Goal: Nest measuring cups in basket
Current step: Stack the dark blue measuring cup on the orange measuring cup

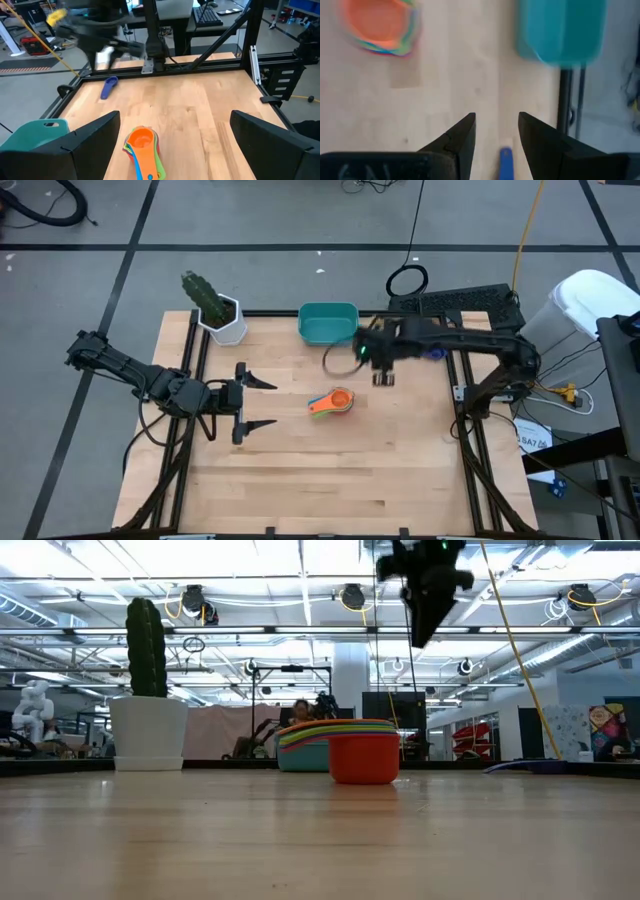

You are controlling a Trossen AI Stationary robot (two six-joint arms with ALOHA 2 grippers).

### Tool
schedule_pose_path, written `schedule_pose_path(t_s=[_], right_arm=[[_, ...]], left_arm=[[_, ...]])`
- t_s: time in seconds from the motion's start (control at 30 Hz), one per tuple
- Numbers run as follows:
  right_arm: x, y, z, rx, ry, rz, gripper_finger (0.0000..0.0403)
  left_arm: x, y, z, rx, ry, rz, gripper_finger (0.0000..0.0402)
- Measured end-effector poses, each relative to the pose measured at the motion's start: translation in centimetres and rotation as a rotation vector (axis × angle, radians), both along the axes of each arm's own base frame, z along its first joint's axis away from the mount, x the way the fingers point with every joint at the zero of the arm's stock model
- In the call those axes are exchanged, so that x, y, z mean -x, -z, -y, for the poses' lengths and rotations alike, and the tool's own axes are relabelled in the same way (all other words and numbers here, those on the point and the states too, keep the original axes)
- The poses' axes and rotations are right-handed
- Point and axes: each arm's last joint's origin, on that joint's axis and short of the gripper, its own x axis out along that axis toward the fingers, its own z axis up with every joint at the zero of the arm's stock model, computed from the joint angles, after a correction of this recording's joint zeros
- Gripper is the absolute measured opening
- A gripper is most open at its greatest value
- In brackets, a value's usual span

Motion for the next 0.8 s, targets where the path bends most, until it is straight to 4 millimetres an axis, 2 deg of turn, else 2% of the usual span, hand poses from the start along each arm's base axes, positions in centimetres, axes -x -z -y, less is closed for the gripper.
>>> schedule_pose_path(t_s=[0.13, 0.33, 0.6, 0.8], right_arm=[[2.7, 0.9, 2.9, -0.001, 0.083, -0.04, 0.0141], [6.6, 5.0, 6.6, -0.061, 0.2, -0.135, 0.0141], [9.3, 9.7, 9.2, -0.102, 0.271, -0.18, 0.0141], [11.2, 11.8, 10.4, -0.124, 0.329, -0.209, 0.0141]], left_arm=[[0.0, 0.0, 0.0, -0.001, 0.0, -0.003, 0.0379], [-0.4, 0.4, 0.2, -0.021, 0.002, -0.024, 0.0379], [-1.7, 1.7, 0.8, -0.05, 0.005, -0.073, 0.0379], [-2.3, 2.2, 1.0, -0.055, 0.004, -0.092, 0.0379]])
